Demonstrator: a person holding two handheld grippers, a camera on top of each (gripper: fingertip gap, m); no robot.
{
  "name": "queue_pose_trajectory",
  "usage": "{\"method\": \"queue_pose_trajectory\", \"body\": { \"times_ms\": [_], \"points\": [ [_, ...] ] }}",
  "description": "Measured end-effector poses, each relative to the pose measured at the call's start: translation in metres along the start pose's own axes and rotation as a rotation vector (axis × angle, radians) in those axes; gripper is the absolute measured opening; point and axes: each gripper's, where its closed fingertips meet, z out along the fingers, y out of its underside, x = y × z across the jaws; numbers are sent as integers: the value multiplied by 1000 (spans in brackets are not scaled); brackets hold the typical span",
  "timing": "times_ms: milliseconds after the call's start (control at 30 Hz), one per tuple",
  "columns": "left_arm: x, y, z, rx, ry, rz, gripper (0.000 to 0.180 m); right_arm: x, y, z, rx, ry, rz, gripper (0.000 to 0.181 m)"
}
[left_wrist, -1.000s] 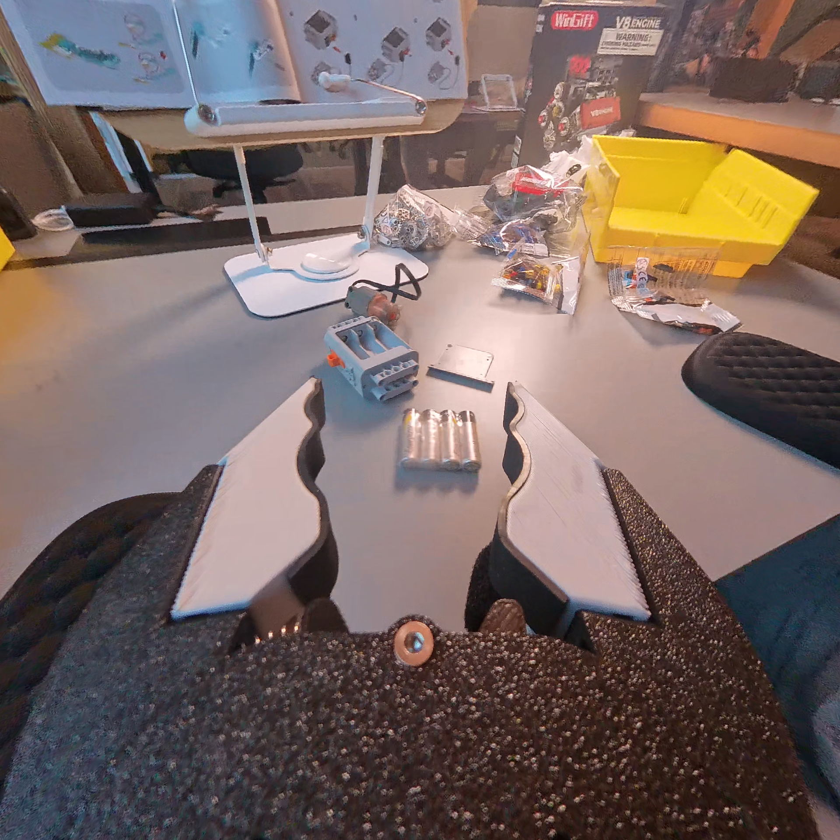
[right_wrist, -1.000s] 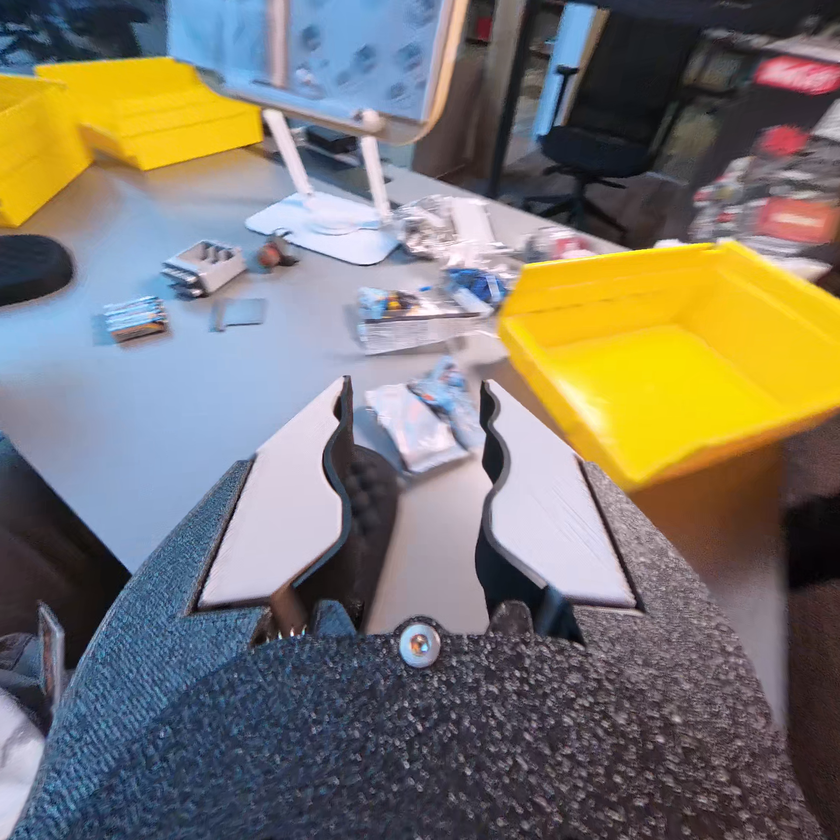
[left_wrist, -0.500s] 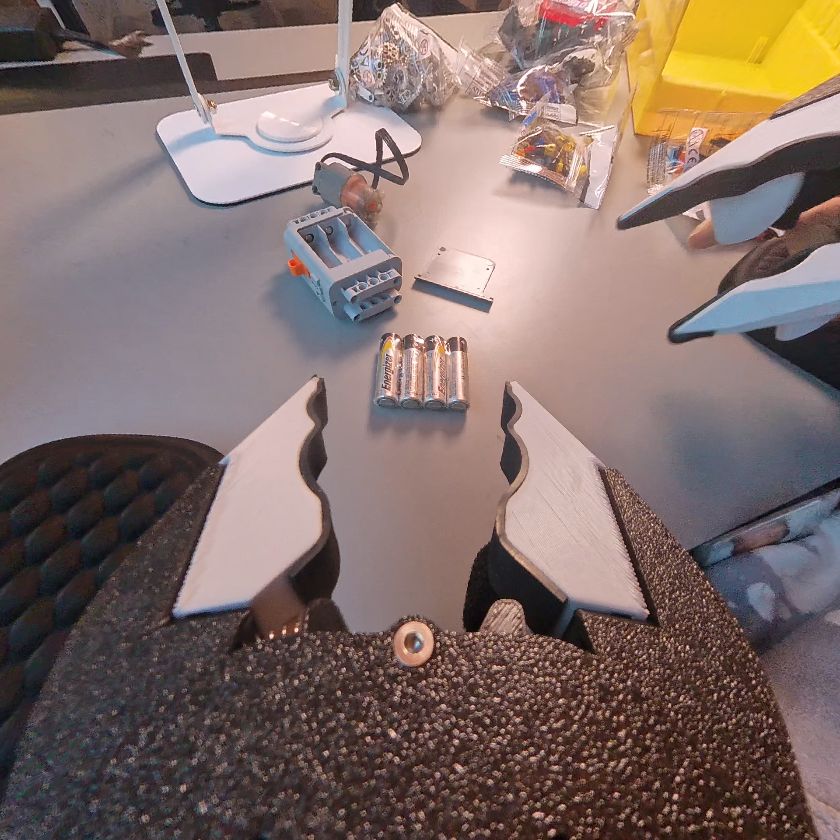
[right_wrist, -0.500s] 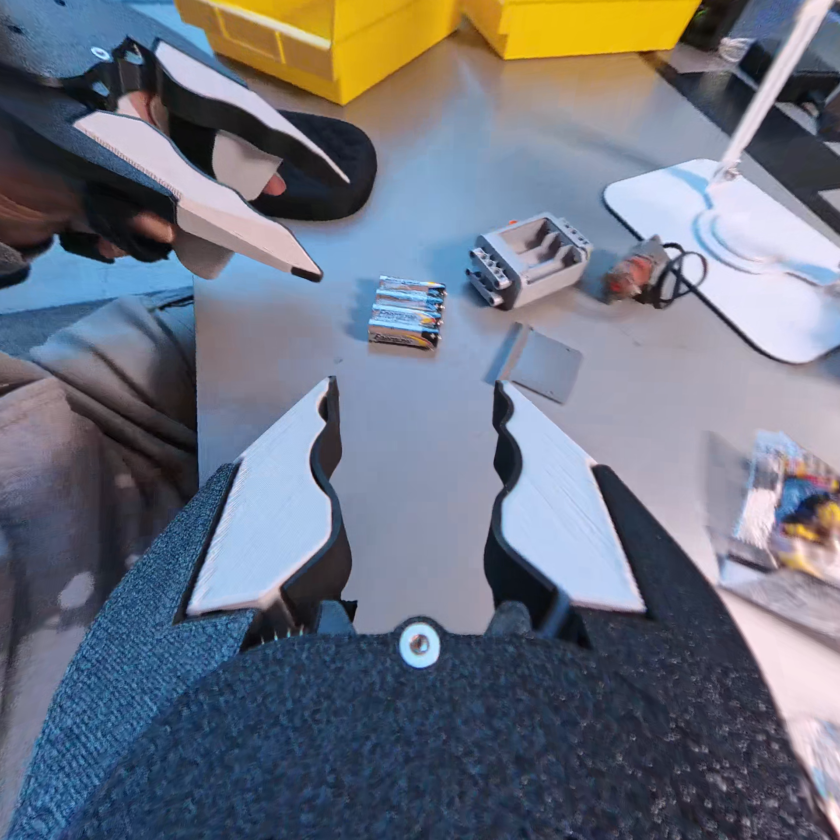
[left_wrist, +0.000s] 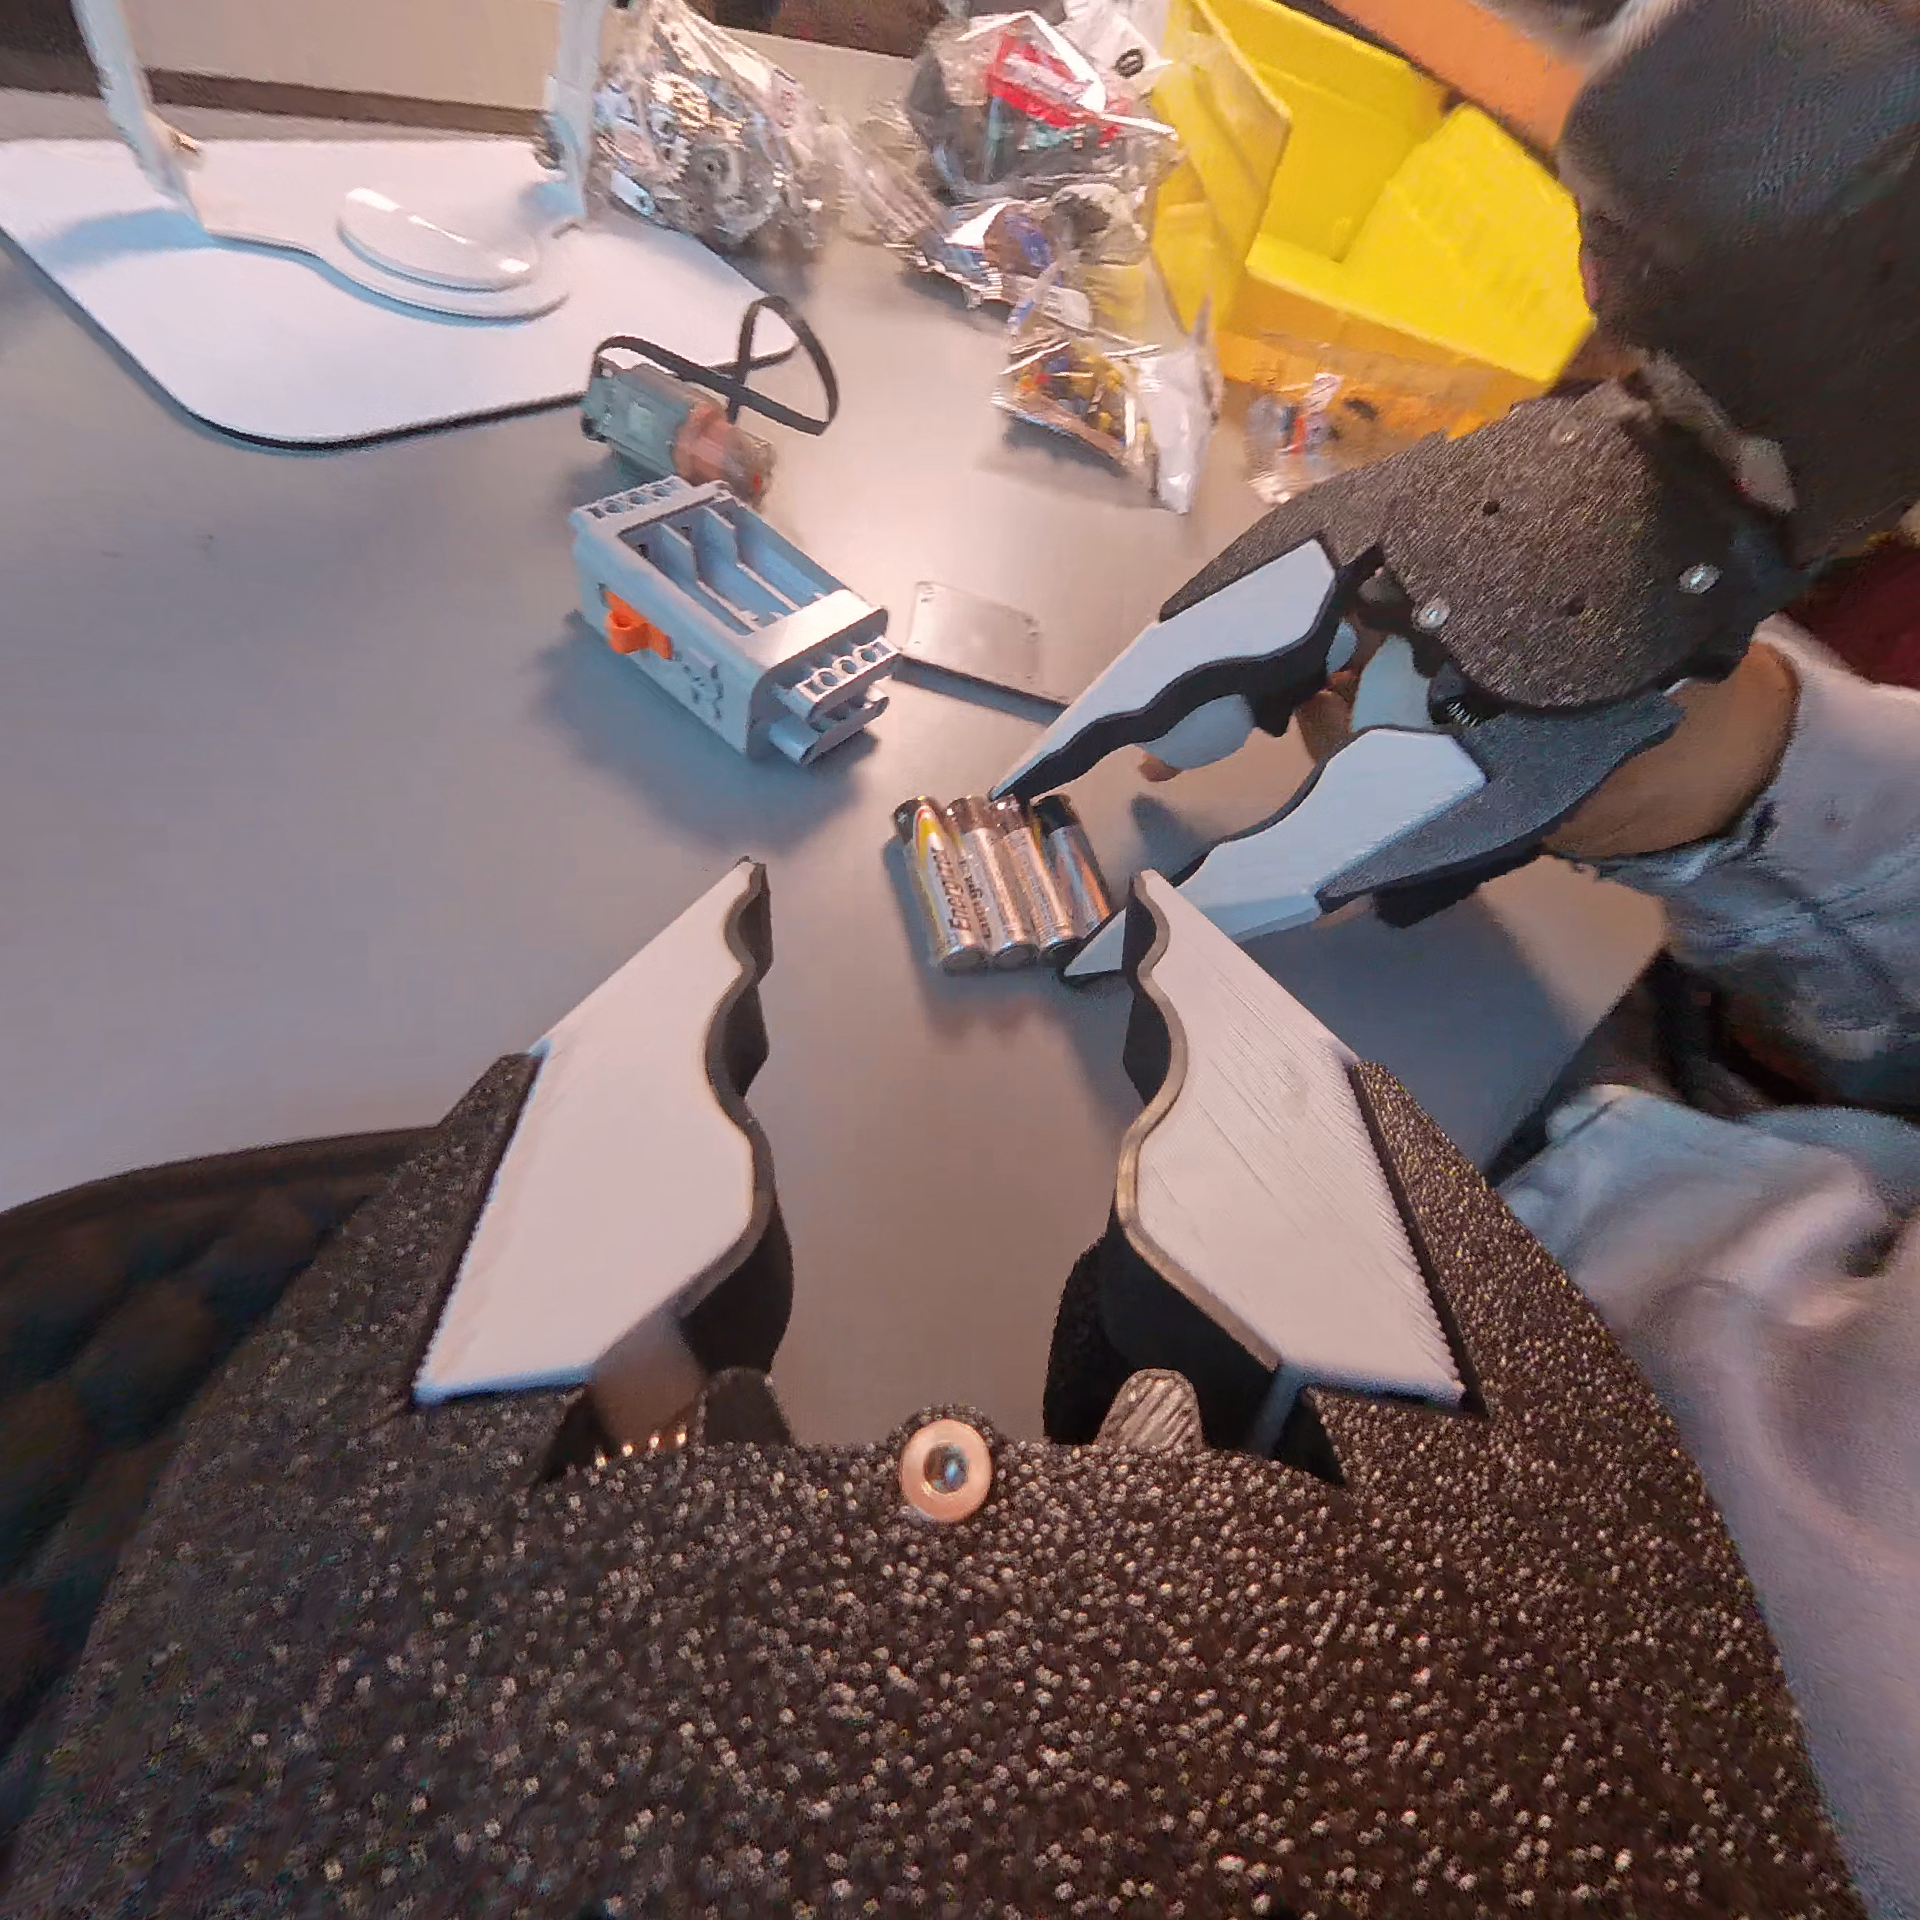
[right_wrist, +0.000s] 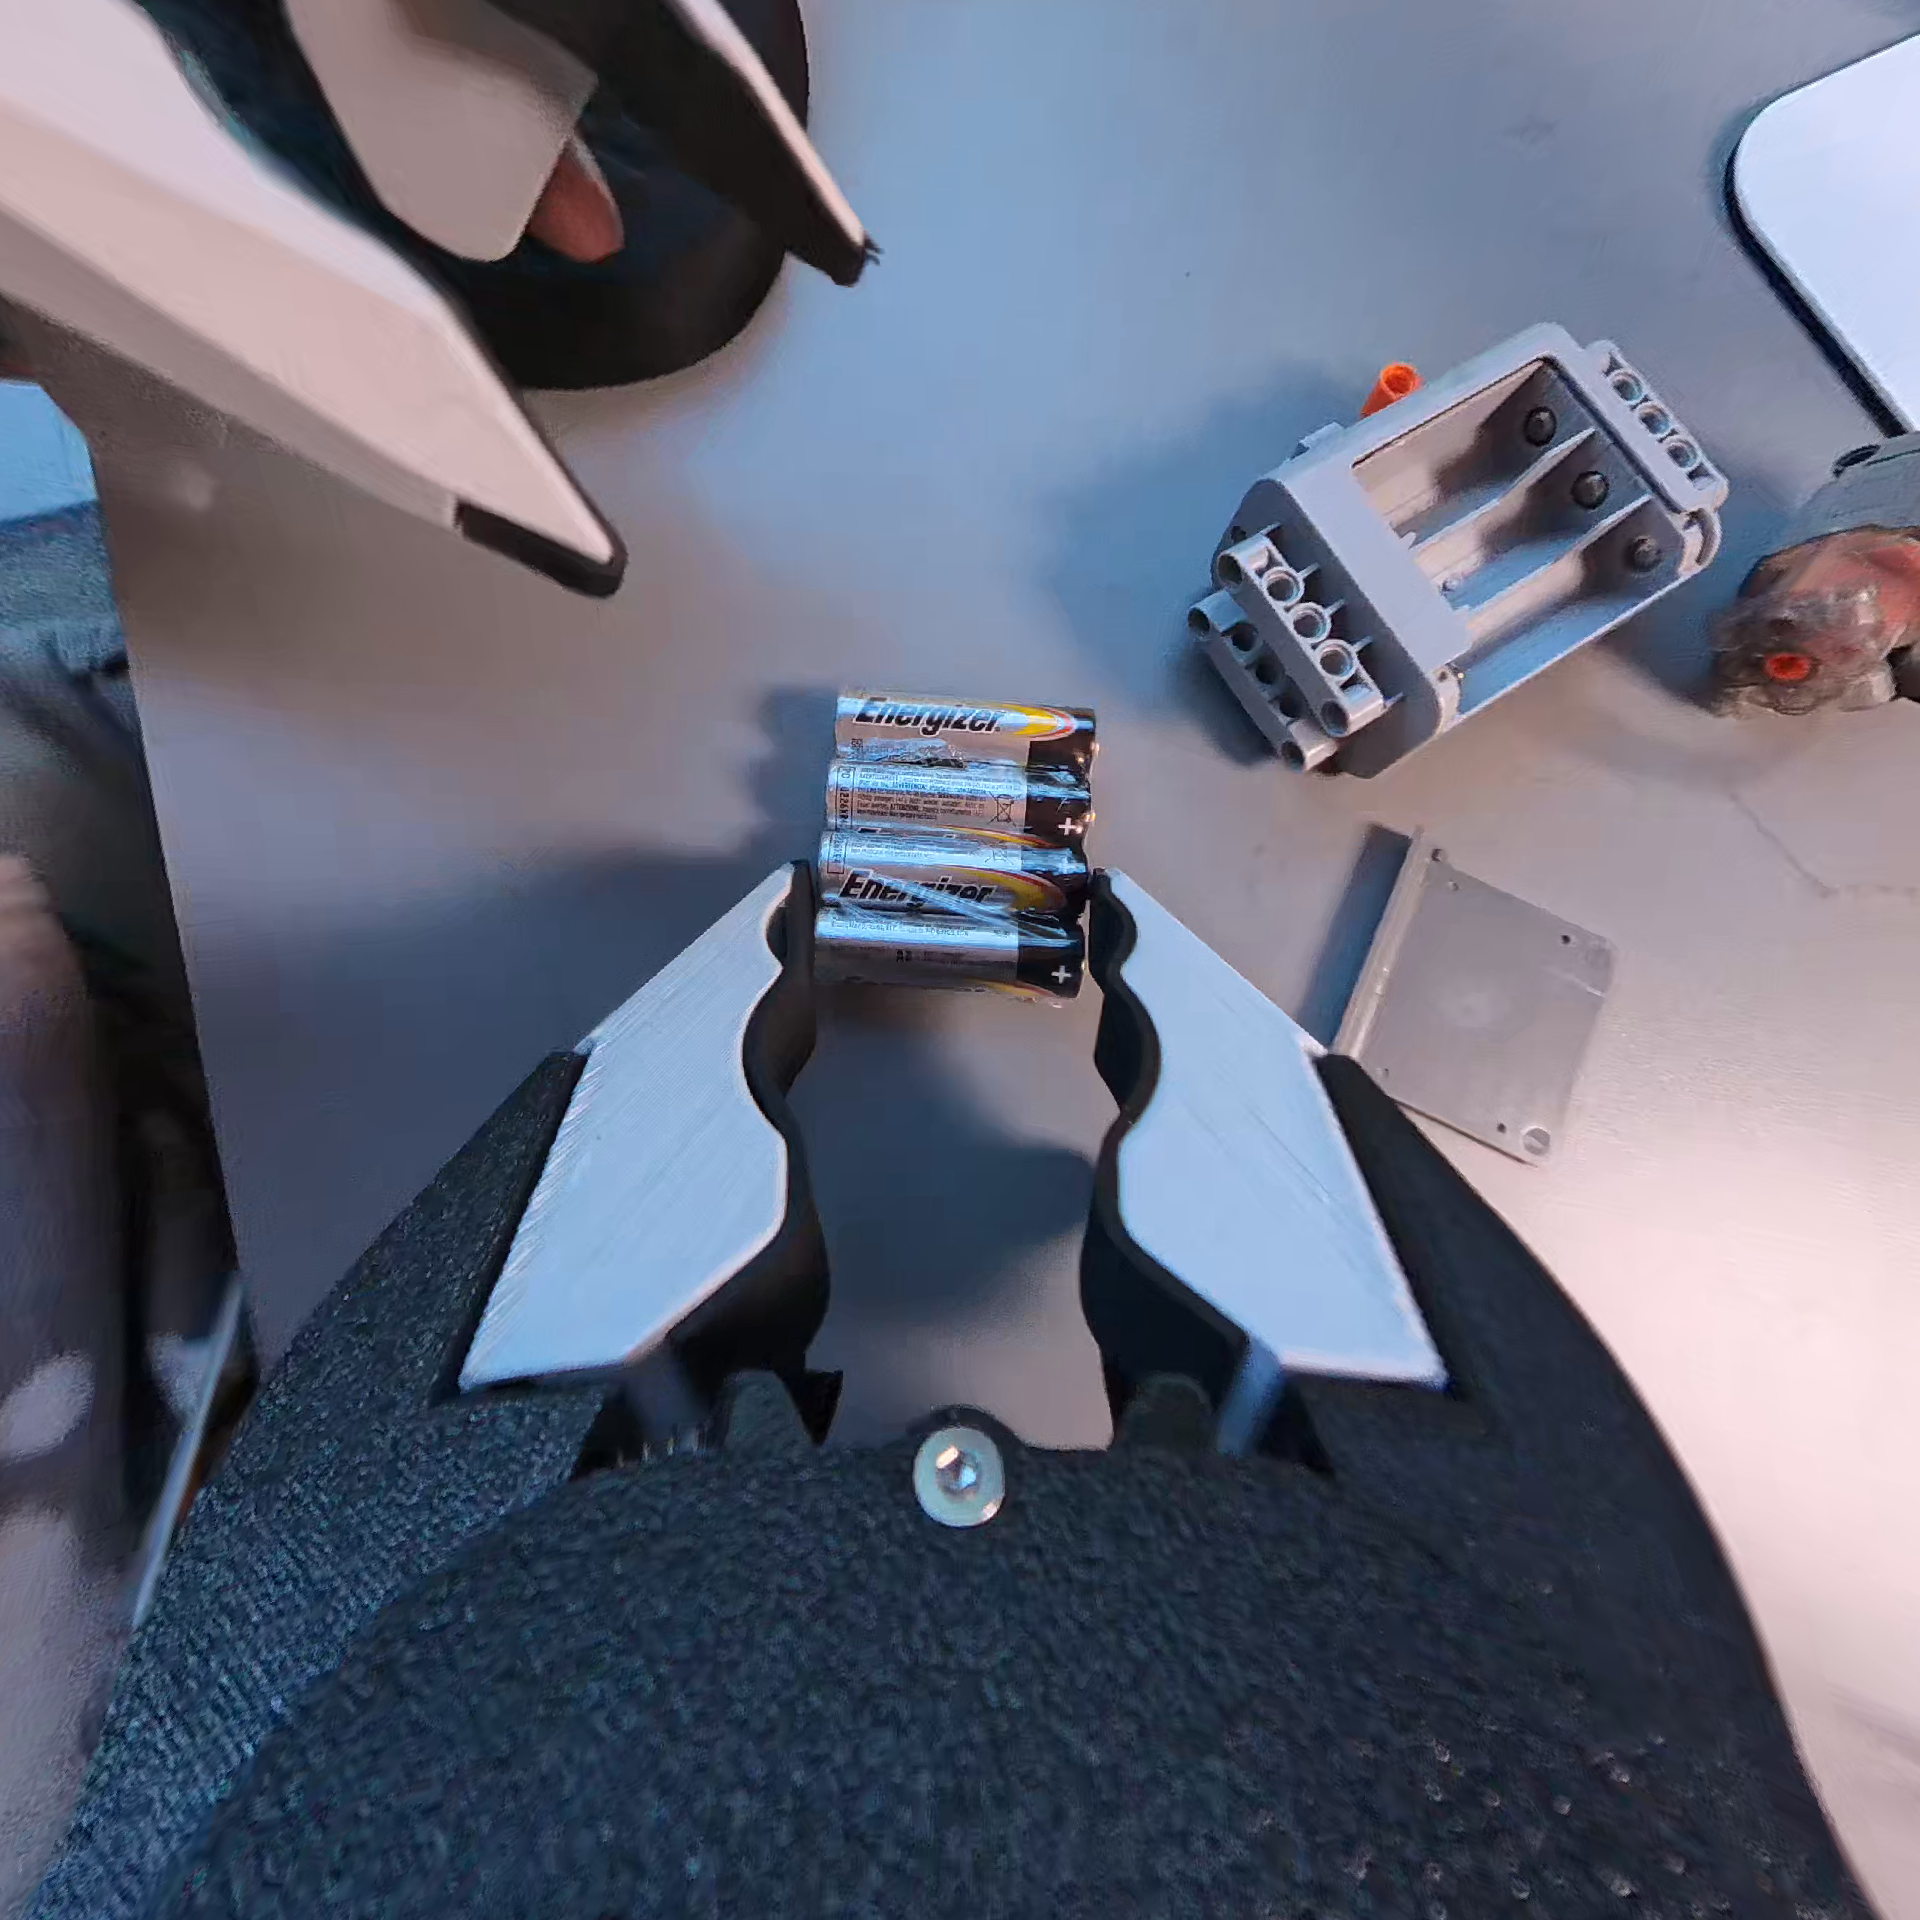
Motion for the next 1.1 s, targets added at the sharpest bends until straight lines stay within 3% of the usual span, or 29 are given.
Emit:
{"method": "queue_pose_trajectory", "body": {
  "times_ms": [67, 267, 500, 767, 867, 1100],
  "points": [
    [6, -5, 6, -11, 88, -47, 64, 2, 1, -6, 37, 19, -11, 51],
    [36, -33, 27, 63, 277, -241, 53, 17, -28, -63, 368, 195, -25, 51],
    [42, -21, 53, -76, 425, -342, 53, 19, -21, -81, 460, 262, 82, 51],
    [22, 3, 59, -141, 225, -138, 53, 26, 21, -64, 237, 227, 105, 51],
    [29, 4, 60, -152, 218, -54, 52, 29, 22, -63, 230, 213, 77, 51],
    [37, 16, 72, -247, 218, 86, 50, 21, 57, -54, -9, 83, 105, 50]
  ]
}}
